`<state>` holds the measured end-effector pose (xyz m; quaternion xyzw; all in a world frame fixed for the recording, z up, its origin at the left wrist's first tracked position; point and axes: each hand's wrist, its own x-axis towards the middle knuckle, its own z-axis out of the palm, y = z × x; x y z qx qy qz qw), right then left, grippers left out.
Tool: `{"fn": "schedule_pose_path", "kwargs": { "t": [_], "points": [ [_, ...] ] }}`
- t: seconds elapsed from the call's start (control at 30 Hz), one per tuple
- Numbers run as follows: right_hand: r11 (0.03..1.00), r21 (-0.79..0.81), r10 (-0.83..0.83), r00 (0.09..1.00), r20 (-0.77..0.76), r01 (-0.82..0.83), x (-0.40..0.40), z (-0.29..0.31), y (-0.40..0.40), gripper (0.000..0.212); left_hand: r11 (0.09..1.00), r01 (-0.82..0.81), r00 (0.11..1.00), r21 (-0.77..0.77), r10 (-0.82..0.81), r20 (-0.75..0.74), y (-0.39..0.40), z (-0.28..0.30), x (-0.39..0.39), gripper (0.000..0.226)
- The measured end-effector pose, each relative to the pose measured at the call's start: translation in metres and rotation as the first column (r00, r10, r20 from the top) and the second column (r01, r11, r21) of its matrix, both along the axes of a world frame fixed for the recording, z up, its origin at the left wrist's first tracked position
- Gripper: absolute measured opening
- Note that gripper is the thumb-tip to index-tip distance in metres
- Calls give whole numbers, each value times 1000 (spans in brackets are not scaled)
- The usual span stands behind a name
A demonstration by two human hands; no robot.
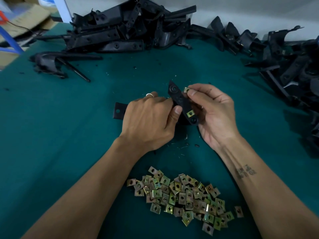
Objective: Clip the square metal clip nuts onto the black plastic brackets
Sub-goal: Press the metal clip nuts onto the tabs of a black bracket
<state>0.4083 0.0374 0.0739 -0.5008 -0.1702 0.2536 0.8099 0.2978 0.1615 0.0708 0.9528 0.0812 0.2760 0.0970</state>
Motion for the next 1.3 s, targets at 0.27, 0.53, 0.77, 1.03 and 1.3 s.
{"fn": "schedule_pose_path", "kwargs": {
  "t": [0.27,0.53,0.77,1.03,1.3],
  "points": [
    [996,-49,-73,993,98,78,-4,0,0,13,1000,-7,1000,1,7,-3,-1,0,0,35],
    [982,-113,-124,964,235,153,-9,3,4,19,1000,-3,1000,6,3,-3,-1,-1,0,34],
    [974,-163,-104,950,296,157,-12,4,3,17,1000,-8,1000,13,9,-19,0,-1,0,32],
    [977,-99,-140,918,370,188,-32,-1,9,25,999,-31,999,14,32,-38,3,-5,2,30],
    [990,-136,-5,978,207,34,-29,6,-2,30,999,-53,998,2,53,-30,3,-6,2,33]
  ]
}}
